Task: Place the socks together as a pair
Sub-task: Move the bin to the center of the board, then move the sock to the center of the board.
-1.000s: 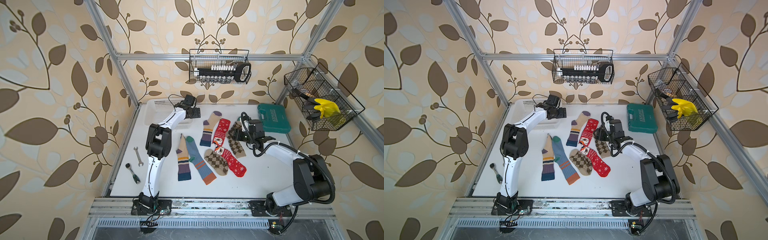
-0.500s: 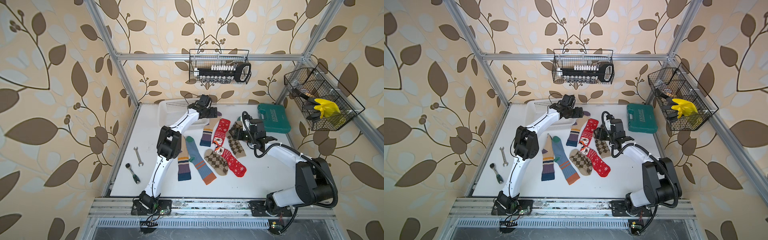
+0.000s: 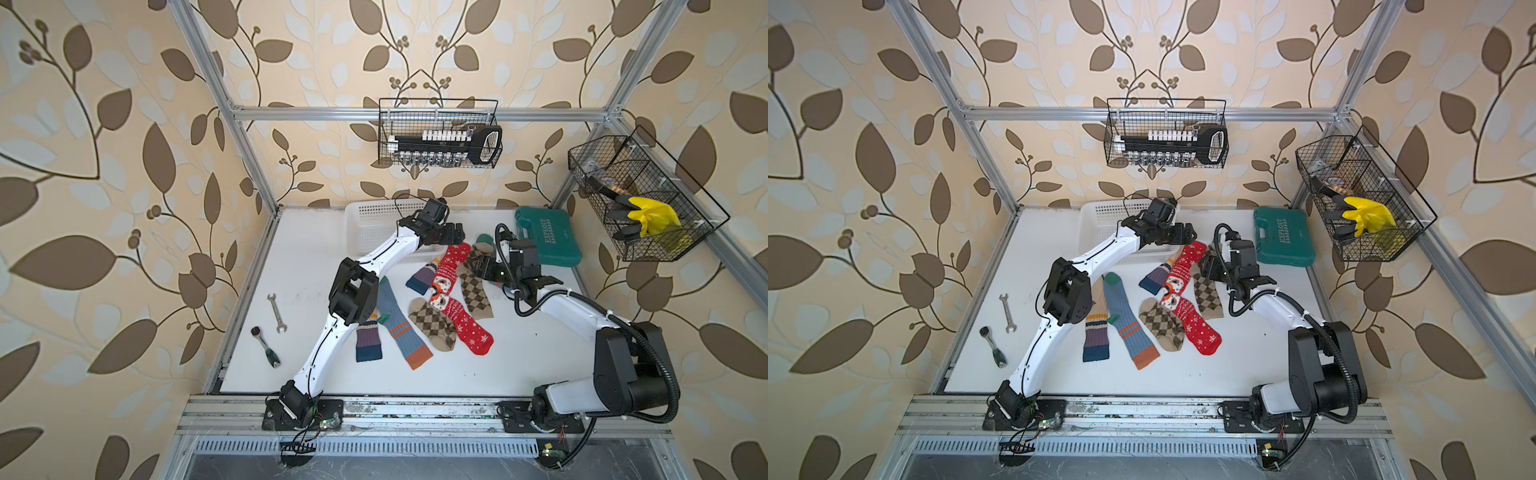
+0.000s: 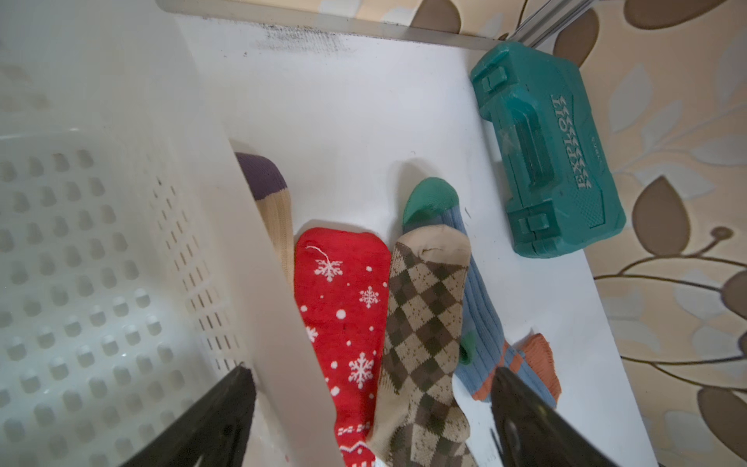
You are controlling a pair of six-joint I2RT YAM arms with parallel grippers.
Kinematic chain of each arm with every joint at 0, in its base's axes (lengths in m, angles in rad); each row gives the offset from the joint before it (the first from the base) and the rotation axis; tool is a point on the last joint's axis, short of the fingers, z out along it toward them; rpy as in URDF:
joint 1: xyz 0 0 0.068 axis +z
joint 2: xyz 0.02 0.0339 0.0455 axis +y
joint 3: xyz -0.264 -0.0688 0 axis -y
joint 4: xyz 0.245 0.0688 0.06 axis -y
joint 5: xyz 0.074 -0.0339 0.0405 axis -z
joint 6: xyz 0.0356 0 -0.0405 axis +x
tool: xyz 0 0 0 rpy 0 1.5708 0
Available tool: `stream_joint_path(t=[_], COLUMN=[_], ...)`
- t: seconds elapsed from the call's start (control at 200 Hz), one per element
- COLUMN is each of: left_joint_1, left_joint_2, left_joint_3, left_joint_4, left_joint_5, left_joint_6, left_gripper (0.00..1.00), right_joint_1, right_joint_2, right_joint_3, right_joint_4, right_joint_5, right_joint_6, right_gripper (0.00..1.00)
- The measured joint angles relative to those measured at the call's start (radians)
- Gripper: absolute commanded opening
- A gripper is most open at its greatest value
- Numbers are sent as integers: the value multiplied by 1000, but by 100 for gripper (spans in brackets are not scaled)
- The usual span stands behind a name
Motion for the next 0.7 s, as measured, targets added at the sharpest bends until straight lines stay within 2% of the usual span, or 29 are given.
stream_joint_path(t=[0.14, 0.295, 0.36, 0.42, 0.51, 0.7], left_joint_1=[-6, -6, -6, -12, -39, -122], left_joint_2=[-177, -563, -714, -796, -798, -550], left_joint_3=[-251, -680, -824, -922, -1006, -1003], left_joint_4=[-6, 53, 103, 160, 232, 221], left_joint_5=[-50, -159, -171, -185, -203, -276], left_joint_6=[19, 30, 23, 15, 1, 3], left_gripper=[98, 97, 97, 97, 97, 97], right_joint_1=[1, 39, 56, 72, 96, 126], right_joint_2=[-5, 30, 71, 116, 192, 350], right_joint_3=[5, 79, 150, 228, 349, 519], right_joint_4=[-4, -48, -75, -100, -130, -184], right_joint_5=[-26, -39, -44, -45, -36, -3], right_joint_6=[6, 6, 5, 4, -1, -2], right_gripper=[70, 70, 70, 69, 68, 65])
